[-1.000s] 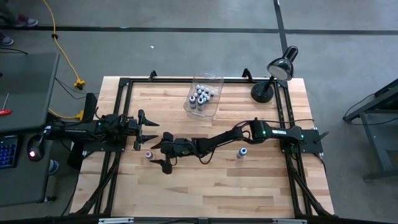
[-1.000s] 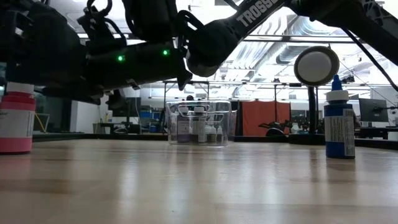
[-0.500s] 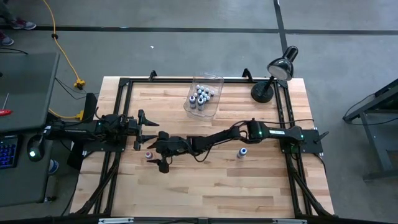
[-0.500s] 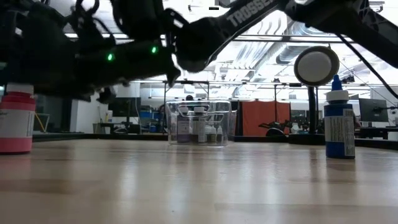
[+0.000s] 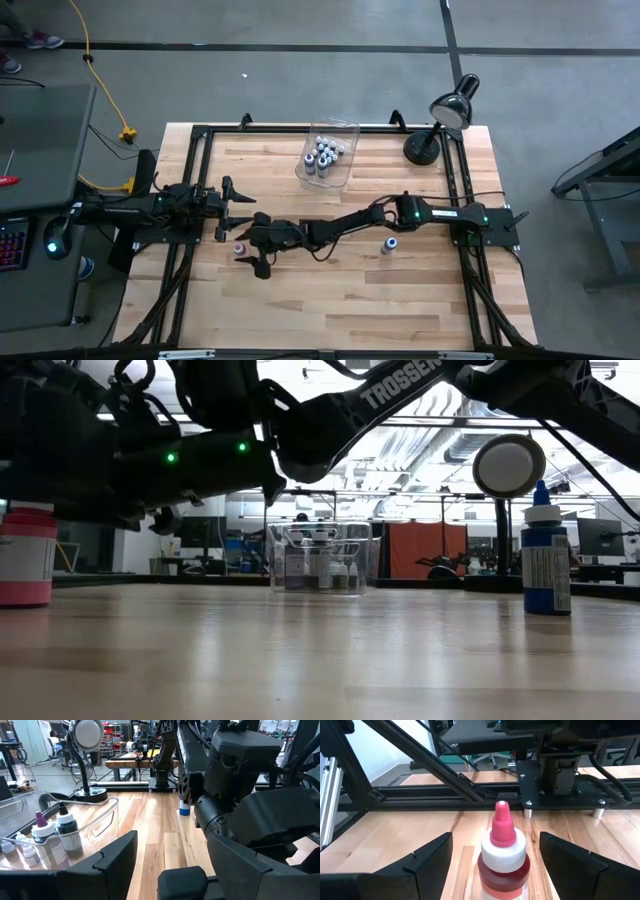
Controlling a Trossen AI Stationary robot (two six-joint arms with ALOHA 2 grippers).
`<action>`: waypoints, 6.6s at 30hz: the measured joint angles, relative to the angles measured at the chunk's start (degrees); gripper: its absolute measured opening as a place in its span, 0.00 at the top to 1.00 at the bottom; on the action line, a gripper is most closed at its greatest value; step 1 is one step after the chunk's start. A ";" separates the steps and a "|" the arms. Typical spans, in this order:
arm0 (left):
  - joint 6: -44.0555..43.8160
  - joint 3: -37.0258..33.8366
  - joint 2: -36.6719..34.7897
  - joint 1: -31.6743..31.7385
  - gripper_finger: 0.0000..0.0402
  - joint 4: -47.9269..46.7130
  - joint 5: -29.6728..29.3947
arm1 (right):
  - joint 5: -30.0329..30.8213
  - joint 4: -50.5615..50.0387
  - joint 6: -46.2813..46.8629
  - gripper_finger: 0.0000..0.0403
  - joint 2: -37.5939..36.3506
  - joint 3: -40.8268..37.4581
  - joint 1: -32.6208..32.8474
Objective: Pick & Place food coloring
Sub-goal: Put the big pink food coloring bottle into the transparent bin
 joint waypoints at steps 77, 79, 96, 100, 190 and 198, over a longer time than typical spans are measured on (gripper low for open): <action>0.00 0.01 0.00 -0.02 0.41 0.02 -0.11 | -2.22 -7.35 -8.71 0.73 -5.56 -0.17 3.38; 0.00 0.02 0.00 0.00 0.41 0.02 -0.11 | -2.21 -8.21 -10.25 0.73 -7.12 -0.15 3.64; 0.00 0.02 0.00 -0.01 0.41 0.02 -0.11 | -2.01 -14.23 -15.52 0.73 -18.82 -0.07 5.62; 0.00 0.00 0.00 -0.02 0.41 0.02 -0.09 | -1.99 -16.35 -15.63 0.73 -22.37 -0.04 5.63; 0.00 0.00 0.00 0.00 0.41 0.01 -0.04 | 15.36 -40.76 -7.03 0.74 -69.16 -45.02 -27.38; 0.00 0.00 -0.02 0.00 0.41 0.00 -0.04 | 14.26 -20.47 -7.05 0.74 -69.09 -60.87 -29.89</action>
